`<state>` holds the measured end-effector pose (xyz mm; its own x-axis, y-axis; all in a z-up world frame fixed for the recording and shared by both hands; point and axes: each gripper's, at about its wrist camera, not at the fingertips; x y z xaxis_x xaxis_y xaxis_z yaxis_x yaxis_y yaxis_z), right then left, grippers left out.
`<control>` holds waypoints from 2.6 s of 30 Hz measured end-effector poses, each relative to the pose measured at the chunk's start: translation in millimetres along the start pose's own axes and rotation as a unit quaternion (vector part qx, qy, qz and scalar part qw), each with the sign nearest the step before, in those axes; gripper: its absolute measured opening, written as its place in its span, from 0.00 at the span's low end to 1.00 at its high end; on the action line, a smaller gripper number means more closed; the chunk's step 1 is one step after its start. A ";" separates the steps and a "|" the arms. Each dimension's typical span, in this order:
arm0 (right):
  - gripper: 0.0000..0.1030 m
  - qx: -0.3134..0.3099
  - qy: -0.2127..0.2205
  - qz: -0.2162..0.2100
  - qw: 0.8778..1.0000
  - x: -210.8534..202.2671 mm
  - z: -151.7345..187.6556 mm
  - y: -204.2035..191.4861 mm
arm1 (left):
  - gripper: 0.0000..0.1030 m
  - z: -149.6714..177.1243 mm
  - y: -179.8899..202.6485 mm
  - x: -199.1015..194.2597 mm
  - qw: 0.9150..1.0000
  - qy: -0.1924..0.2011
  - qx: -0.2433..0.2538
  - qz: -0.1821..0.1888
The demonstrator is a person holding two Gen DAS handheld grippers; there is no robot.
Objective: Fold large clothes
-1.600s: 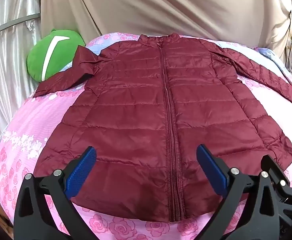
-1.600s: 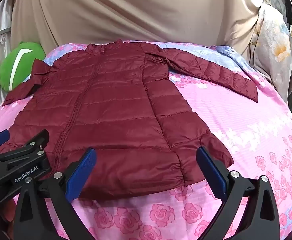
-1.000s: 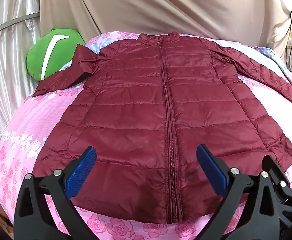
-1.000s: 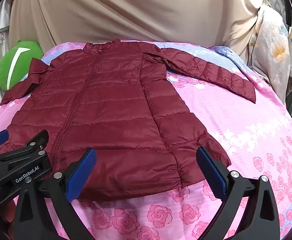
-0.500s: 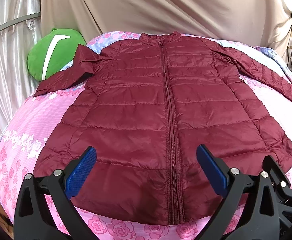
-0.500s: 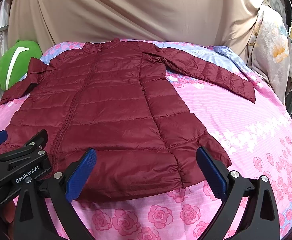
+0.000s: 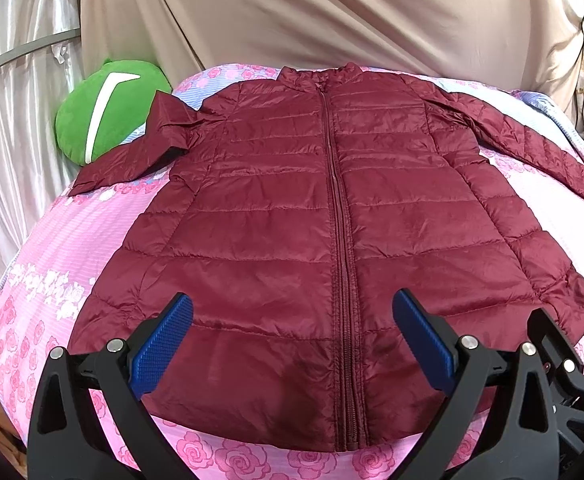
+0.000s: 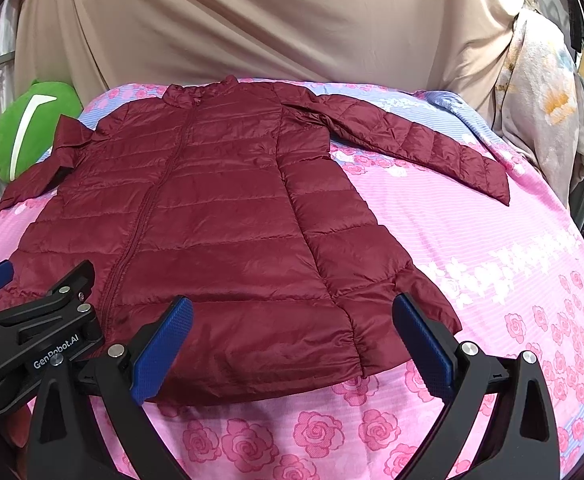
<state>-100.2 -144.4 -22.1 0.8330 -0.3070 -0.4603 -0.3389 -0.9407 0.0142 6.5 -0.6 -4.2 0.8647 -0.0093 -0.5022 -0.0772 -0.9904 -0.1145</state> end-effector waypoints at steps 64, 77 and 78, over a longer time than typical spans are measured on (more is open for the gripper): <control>0.95 0.137 -0.015 0.032 0.990 80.2 -50.8 168.7 | 0.95 -35.3 -39.0 26.9 0.999 0.008 -0.039 0.023; 0.91 0.334 -0.058 0.120 0.933 213.4 -60.0 377.5 | 0.95 -52.1 -53.0 71.3 0.996 0.000 -0.081 0.039; 0.89 0.338 -0.062 0.119 0.931 221.2 -60.1 382.0 | 0.95 -52.4 -51.0 74.6 0.996 -0.003 -0.078 0.040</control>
<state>-19.2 -580.3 -65.2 0.6565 -0.4370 -0.6149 -0.7404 -0.5291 -0.4145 101.0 42.0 9.1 0.8557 -0.0888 -0.5098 -0.0669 -0.9959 0.0611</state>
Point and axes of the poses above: each gripper's, at about its wrist camera, not at the fingertips, and x roughly the way its jaws point, y to its right, z to its underside, and after that the axes turned 10 degrees about y, right-handed
